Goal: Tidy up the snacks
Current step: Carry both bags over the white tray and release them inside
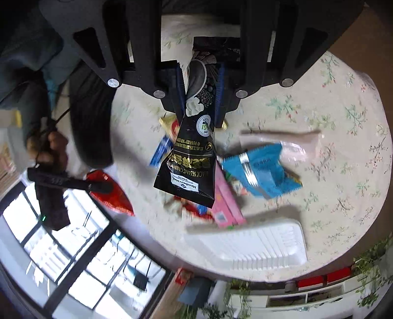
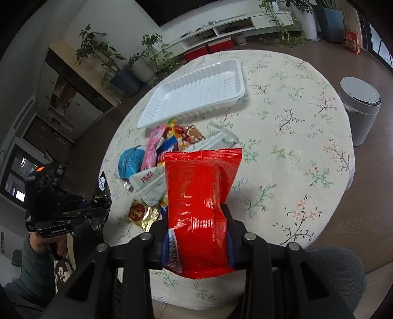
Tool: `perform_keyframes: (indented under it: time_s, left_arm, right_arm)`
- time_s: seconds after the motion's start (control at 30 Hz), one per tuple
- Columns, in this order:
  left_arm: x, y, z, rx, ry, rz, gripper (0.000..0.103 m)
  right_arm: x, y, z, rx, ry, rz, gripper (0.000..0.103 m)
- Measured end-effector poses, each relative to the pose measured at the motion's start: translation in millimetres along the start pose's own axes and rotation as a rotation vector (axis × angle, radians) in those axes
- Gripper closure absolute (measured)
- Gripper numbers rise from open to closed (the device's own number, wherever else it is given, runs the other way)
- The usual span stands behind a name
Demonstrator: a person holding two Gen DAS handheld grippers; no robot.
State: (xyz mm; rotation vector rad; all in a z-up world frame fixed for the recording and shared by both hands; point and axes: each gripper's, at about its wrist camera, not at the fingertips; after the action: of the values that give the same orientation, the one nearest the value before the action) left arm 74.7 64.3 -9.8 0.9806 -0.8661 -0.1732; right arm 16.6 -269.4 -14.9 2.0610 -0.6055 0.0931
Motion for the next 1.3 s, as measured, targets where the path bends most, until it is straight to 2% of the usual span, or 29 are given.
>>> perform_keyframes:
  time_s: [0.13,0.3,0.47,0.67,0.87,1.13,1.3]
  left_arm:
    - [31.9,15.2,-23.3,0.017,0.046,0.077,0.084]
    - [92.9,24.0,-57.7,0.065,0.060,0.129,0.084]
    - [159.9,-7.6,-95.4,0.094,0.087,0.087,0.084]
    - [209.9,-57.6,-143.9,0.097,0.163,0.028,0.084]
    - [224.7,-104.5,-177.4,0.110,0.218,-0.051,0.084]
    - [215.1,-138.6,-186.0,0.149,0.219,-0.086,0.084]
    - [206.9,-154.1,-192.8,0.182,0.238,-0.100,0.081]
  right_arm:
    - [31.6,10.0,6.6,-0.009,-0.028,0.075,0.066]
    - [84.7,7.0,-1.7,-0.025,-0.022,0.153,0.066]
    - [136.2,-28.8,-32.1,-0.020,0.033,0.155,0.066]
    - [176.5,-87.1,-55.9,-0.034,0.070,0.114,0.066]
    - [201.6,-141.5,-50.0,-0.082,0.055,0.056,0.066]
    - [207.3,-174.6,-42.9,-0.120,0.067,0.027,0.066]
    - [207.0,-195.9,-42.6,-0.183,0.108,-0.003,0.065]
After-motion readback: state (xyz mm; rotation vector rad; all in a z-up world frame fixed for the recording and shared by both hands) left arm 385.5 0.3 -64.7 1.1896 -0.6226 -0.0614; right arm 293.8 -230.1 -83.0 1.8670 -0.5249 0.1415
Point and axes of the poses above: each gripper's, at about its wrist camera, not at the fingertips, and y roughly against the way its jaws point, z to its right, x to its top, and after that the axes turned 13 degrees about -y, right-handed
